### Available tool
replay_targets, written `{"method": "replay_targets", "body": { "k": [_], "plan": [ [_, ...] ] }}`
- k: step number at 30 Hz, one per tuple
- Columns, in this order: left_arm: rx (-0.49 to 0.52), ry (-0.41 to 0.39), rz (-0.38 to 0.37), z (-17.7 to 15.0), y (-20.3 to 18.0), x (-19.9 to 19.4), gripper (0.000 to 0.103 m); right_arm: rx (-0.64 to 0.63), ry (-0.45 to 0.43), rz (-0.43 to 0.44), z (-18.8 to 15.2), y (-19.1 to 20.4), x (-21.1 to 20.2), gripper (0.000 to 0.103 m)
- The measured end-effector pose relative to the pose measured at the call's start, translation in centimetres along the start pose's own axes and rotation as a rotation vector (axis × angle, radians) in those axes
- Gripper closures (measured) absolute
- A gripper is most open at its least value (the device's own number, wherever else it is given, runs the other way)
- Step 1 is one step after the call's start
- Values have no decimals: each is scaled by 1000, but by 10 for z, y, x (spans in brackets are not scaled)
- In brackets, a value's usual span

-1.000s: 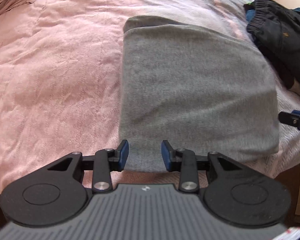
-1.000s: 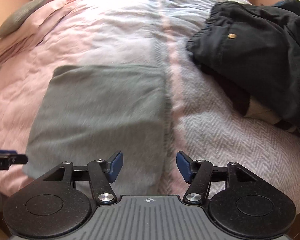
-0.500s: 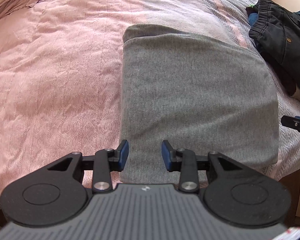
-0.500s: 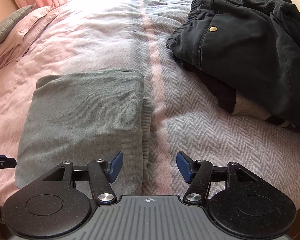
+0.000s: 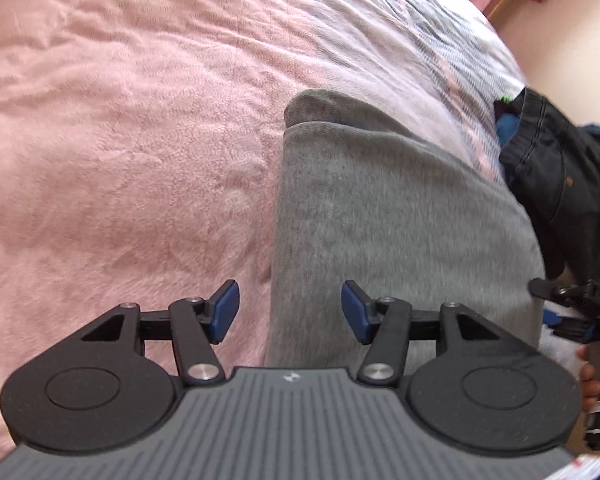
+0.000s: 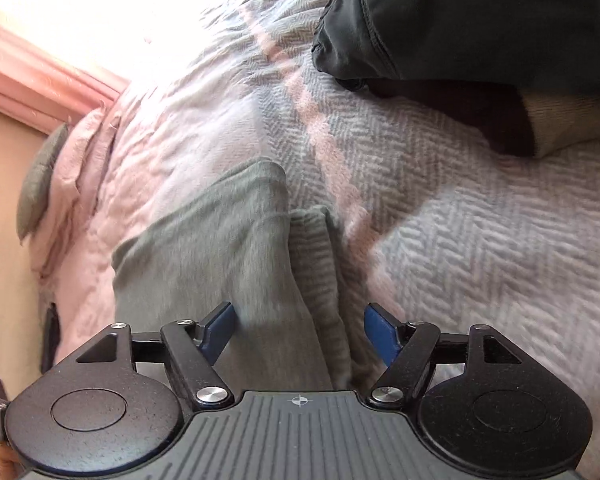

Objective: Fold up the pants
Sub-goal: 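Grasp the folded sweatpants bundle with both grippers, then carry the bundle with both grippers onto the folded black clothes by the headboard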

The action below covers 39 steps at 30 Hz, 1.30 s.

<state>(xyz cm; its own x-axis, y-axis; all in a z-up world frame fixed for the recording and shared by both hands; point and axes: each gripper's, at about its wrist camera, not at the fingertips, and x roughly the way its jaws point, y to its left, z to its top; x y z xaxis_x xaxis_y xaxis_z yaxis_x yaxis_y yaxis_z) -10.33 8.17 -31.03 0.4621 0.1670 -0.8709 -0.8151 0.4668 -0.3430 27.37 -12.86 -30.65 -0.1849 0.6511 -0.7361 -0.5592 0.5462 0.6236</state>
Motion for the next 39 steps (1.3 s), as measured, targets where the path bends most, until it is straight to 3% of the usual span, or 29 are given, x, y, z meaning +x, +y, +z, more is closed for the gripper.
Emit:
{"method": "replay_targets", "body": {
  "k": [3, 4, 11, 19, 23, 30, 35, 36, 39],
  "plan": [
    [-61, 10, -75, 7, 9, 17, 51, -1, 23, 31, 7, -16, 15, 18],
    [-76, 12, -89, 9, 10, 21, 51, 0, 34, 47, 9, -20, 18, 17],
    [-87, 17, -156, 15, 9, 41, 48, 7, 124, 164, 8, -24, 22, 19],
    [-42, 43, -199, 14, 16, 46, 48, -16, 121, 167, 11, -26, 39, 19],
    [-87, 75, -243, 15, 23, 62, 46, -16, 132, 172, 14, -26, 51, 21],
    [-92, 88, -275, 15, 27, 64, 47, -60, 158, 109, 16, -24, 26, 21],
    [-117, 73, -284, 10, 29, 69, 47, 3, 156, 187, 12, -30, 55, 18],
    [-117, 63, -285, 10, 27, 70, 47, 2, 151, 193, 13, -28, 59, 19],
    [-94, 35, -265, 9, 21, 67, 58, 8, 137, 233, 15, -29, 56, 44]
  ]
}}
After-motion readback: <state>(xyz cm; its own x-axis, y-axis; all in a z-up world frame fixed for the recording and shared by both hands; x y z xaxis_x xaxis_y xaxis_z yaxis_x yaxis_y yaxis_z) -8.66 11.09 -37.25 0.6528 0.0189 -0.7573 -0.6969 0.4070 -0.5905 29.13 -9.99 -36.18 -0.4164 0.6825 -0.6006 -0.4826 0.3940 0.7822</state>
